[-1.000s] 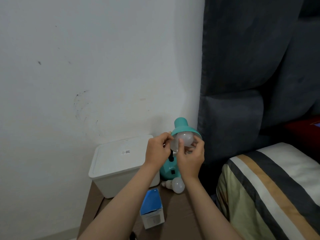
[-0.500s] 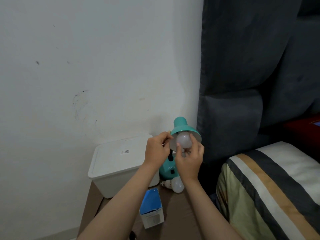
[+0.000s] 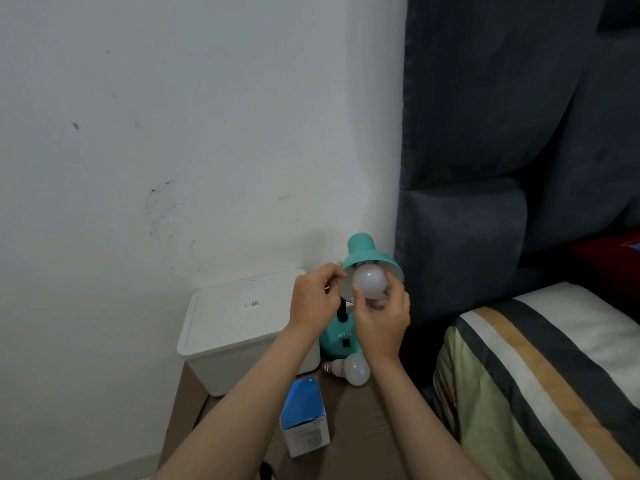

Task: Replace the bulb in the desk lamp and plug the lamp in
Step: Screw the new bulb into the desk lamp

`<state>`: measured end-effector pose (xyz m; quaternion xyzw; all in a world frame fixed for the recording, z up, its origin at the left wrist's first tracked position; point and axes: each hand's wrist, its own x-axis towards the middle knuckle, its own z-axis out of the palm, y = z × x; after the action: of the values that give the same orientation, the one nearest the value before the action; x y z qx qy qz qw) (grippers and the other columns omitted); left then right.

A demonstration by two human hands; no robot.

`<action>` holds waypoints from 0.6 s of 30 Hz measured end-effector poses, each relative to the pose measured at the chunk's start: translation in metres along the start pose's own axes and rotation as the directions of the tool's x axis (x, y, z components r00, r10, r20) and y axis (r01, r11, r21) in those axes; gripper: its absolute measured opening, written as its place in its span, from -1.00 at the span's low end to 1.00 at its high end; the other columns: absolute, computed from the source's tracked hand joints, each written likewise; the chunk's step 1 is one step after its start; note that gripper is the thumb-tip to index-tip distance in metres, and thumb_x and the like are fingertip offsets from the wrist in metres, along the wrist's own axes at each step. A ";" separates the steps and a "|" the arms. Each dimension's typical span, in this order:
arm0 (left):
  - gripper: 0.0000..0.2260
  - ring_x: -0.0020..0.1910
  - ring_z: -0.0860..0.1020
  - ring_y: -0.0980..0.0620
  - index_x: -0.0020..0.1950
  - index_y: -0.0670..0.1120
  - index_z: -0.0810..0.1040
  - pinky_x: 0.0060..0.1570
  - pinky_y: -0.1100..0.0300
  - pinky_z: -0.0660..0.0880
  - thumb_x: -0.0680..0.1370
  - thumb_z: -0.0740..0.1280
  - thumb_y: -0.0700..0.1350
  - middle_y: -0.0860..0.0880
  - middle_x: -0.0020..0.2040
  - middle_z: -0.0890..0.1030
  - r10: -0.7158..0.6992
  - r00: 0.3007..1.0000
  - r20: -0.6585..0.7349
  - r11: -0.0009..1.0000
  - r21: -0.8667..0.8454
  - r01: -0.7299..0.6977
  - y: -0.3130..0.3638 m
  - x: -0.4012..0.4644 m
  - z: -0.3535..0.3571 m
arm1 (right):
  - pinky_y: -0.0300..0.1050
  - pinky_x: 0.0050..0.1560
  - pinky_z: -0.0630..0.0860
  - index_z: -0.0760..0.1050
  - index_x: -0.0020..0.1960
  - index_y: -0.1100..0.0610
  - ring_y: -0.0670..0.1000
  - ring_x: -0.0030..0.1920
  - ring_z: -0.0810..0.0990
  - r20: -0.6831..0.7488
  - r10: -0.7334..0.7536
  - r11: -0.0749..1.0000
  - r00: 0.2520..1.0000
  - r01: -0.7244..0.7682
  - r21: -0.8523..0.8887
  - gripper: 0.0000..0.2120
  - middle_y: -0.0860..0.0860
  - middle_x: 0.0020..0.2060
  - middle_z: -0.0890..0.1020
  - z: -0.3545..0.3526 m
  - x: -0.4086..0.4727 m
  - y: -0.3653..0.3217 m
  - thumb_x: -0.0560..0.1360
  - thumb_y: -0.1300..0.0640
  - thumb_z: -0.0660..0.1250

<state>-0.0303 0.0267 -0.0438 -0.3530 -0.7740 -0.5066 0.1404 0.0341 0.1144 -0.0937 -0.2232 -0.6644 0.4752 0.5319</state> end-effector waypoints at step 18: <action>-0.82 -0.23 0.64 -0.16 -0.11 -0.11 0.61 -0.21 -0.08 0.59 0.46 0.30 -0.36 -0.12 -0.21 0.68 0.007 1.000 -0.001 1.000 0.000 -0.007 0.002 -0.002 -0.001 | -0.37 -0.29 0.46 0.38 0.12 0.17 0.01 -0.15 0.60 -0.040 0.142 0.989 0.989 -0.141 0.036 -0.56 0.09 -0.06 0.57 0.000 0.002 -0.008 0.43 -0.08 0.44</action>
<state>-0.0271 0.0255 -0.0432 -0.3554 -0.7727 -0.5063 0.1426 0.0353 0.1123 -0.0863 -0.2710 -0.6277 0.5176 0.5145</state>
